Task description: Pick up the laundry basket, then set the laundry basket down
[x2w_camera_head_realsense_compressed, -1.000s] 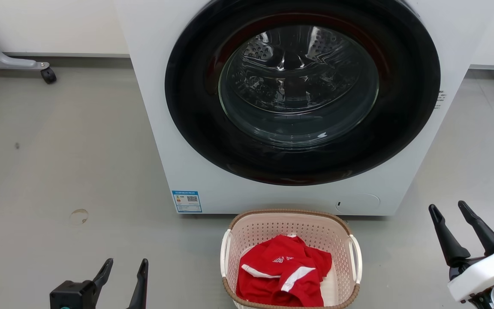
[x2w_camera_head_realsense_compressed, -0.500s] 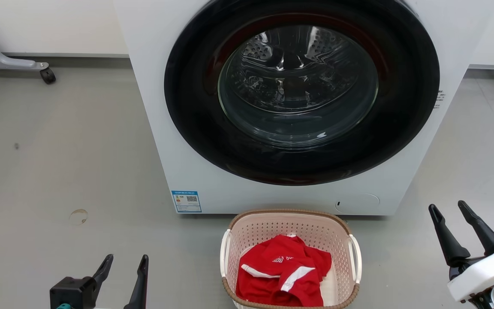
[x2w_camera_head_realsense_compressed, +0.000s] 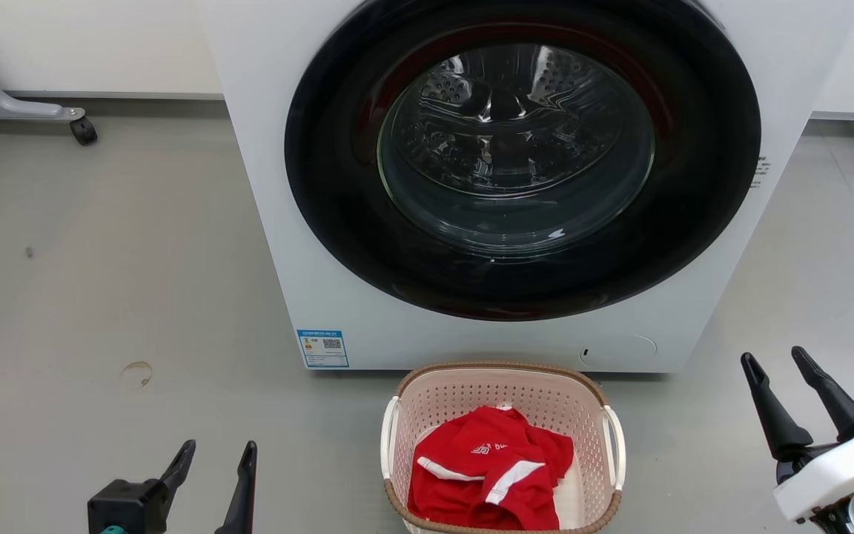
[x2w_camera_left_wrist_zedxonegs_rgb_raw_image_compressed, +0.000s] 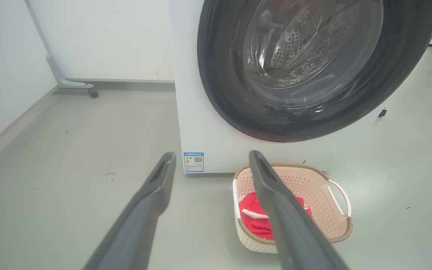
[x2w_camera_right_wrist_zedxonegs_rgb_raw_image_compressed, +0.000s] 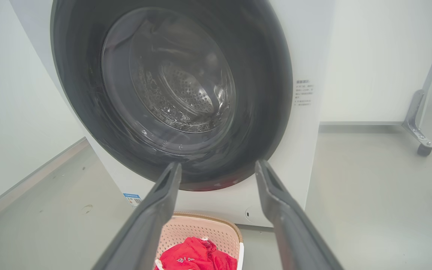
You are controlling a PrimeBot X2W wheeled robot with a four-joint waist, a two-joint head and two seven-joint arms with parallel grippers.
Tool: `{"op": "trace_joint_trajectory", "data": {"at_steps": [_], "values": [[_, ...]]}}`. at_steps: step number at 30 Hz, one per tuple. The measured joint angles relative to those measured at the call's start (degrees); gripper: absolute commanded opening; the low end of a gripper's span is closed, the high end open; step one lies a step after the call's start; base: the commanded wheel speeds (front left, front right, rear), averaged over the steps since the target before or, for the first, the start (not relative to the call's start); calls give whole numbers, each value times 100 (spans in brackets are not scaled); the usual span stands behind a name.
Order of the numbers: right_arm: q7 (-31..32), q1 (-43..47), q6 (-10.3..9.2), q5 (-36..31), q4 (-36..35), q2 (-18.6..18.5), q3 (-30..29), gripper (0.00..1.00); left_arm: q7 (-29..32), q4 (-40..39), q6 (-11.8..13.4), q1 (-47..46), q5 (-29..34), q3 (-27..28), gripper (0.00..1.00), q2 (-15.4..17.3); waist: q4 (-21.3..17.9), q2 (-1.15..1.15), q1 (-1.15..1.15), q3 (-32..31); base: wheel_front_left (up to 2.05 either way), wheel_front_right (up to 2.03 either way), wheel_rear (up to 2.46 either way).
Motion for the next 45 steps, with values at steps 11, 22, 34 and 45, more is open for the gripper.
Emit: {"op": "trace_joint_trajectory", "data": {"at_steps": [11, 22, 34, 45], "values": [[52, 281, 3, 231, 202, 336, 23, 0, 24, 348, -40, 130, -291, -71, 0, -197, -25, 0, 5, -4, 0, 0, 0], [194, 277, 3, 683, 207, 403, -191, 0, 22, 582, -164, 94, -920, 92, 0, -308, -70, 0, 2, 18, 0, 0, 0], [311, 272, 3, 1192, 213, 474, -444, 0, 15, 848, -363, -44, -1589, 281, 0, -424, -118, 0, 2, 29, 0, 0, 0], [481, 266, 3, 1681, 220, 568, -657, 0, -2, 1058, -514, -177, -2187, 459, 0, -560, -162, 0, 2, 40, 0, 0, 0]]}}
